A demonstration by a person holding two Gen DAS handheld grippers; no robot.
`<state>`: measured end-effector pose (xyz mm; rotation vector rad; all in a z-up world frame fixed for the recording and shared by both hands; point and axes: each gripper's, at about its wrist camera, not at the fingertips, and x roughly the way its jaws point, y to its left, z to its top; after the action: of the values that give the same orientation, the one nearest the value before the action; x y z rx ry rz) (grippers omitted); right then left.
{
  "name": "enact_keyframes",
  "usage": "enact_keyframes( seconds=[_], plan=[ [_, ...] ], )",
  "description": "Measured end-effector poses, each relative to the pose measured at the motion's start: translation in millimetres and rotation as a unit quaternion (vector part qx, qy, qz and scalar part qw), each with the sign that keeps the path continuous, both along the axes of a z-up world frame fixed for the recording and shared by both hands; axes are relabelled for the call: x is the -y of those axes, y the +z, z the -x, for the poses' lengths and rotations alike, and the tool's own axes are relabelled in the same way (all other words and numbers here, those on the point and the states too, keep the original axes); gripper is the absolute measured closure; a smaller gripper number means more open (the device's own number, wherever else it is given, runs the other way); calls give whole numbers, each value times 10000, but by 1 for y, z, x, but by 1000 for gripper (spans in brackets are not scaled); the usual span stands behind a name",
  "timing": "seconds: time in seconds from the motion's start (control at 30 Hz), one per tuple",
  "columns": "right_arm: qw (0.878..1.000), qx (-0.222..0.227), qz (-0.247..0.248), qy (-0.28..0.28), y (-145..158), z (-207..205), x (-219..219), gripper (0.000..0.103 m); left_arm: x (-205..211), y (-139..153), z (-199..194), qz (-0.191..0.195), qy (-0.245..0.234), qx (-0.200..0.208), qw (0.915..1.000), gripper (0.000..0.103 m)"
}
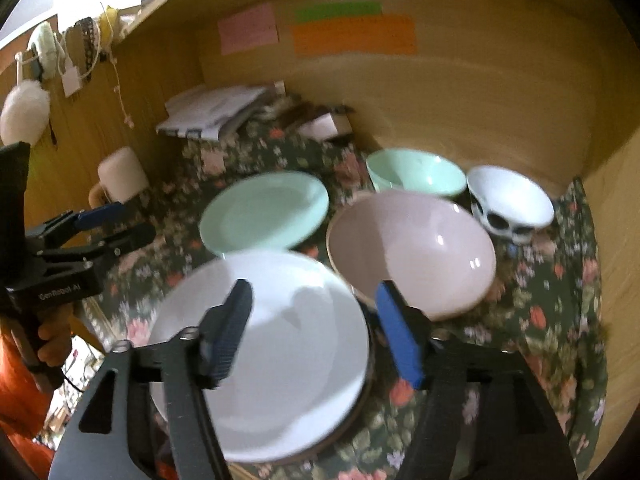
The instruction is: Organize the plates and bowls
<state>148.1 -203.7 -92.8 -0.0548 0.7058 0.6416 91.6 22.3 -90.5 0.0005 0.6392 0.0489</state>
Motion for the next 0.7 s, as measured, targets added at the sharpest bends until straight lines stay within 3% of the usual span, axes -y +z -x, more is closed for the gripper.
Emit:
enact_keyframes(
  seconds=[0.17,0.43,0.7],
  plan=[
    [9998,35,-157,66,11,-22,-10,28,-15,10,-12,-5,166,136,9998,14],
    [9998,-85,-93,137,8,-64,-32,28,-40,10,-44,-23,347,49,9994,14],
    [9984,-483,227,200,-10,-107,-59,28,-66,-11,-82,0,459,-174,9988,14]
  ],
)
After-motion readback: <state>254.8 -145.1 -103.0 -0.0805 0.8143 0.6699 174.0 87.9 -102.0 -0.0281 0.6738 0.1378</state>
